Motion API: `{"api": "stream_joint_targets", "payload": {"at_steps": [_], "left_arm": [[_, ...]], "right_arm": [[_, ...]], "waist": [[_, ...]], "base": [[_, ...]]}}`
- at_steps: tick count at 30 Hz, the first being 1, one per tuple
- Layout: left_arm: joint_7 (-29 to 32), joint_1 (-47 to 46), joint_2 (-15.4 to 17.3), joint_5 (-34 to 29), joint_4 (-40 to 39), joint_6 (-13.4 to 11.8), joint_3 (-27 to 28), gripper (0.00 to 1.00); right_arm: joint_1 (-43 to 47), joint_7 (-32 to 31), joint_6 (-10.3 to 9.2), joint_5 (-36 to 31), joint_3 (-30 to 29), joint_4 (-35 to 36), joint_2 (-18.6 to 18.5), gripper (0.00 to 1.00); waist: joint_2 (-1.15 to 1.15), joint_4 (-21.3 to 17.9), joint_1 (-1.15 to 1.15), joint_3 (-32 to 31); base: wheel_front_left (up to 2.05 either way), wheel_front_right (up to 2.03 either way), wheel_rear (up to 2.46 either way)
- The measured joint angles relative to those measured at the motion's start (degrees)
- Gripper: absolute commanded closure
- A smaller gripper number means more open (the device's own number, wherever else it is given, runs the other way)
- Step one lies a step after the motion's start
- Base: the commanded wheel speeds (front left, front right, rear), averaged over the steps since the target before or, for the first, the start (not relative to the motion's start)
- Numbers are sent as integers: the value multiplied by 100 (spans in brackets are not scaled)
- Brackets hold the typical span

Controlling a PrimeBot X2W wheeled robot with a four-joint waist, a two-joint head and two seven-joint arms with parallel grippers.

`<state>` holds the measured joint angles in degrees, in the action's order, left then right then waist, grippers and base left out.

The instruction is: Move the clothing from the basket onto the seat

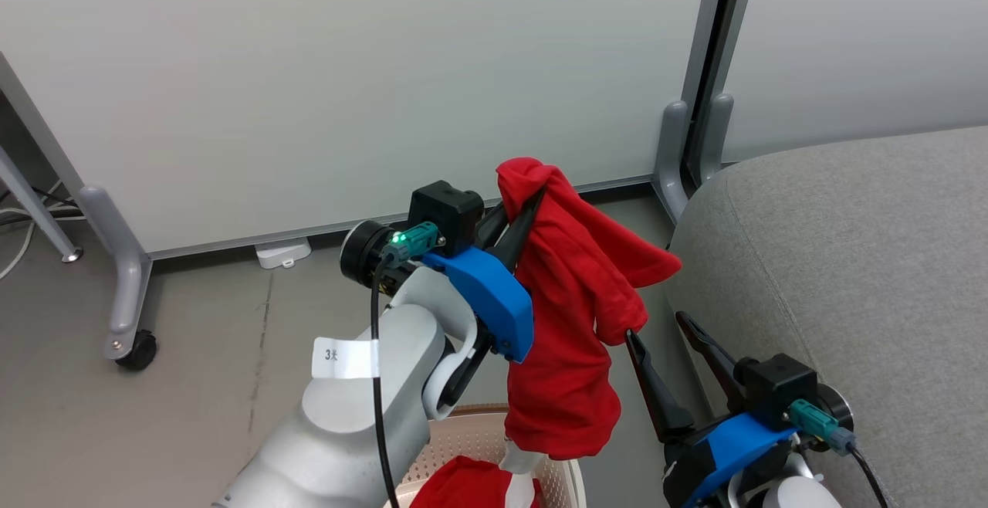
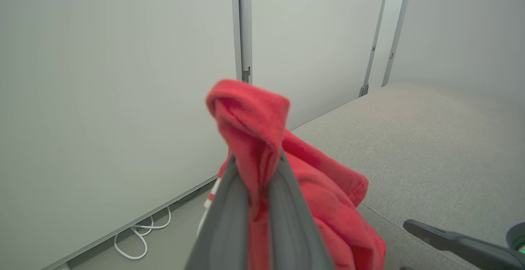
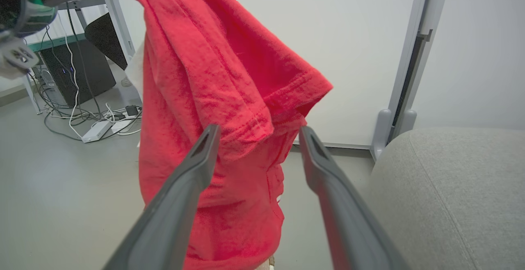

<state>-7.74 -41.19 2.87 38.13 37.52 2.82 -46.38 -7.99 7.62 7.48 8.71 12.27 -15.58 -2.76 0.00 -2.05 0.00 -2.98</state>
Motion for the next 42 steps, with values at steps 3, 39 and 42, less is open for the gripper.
{"api": "stream_joint_targets", "payload": {"at_steps": [3,39,42], "left_arm": [[-27,2,0,80,36,-23,-77,100],[-224,-274,1,783,91,-78,-966,100],[-246,-301,2,840,93,-86,-1023,100]], "right_arm": [[1,-18,0,-1,11,20,-1,0],[-2141,-428,0,966,1493,-2146,-2,60],[-2256,-327,0,1077,1599,-2332,-2,100]], "waist": [[0,13,0,5],[0,74,0,177],[0,90,0,173]], "base": [[0,0,0],[0,0,0],[0,0,0]]}}
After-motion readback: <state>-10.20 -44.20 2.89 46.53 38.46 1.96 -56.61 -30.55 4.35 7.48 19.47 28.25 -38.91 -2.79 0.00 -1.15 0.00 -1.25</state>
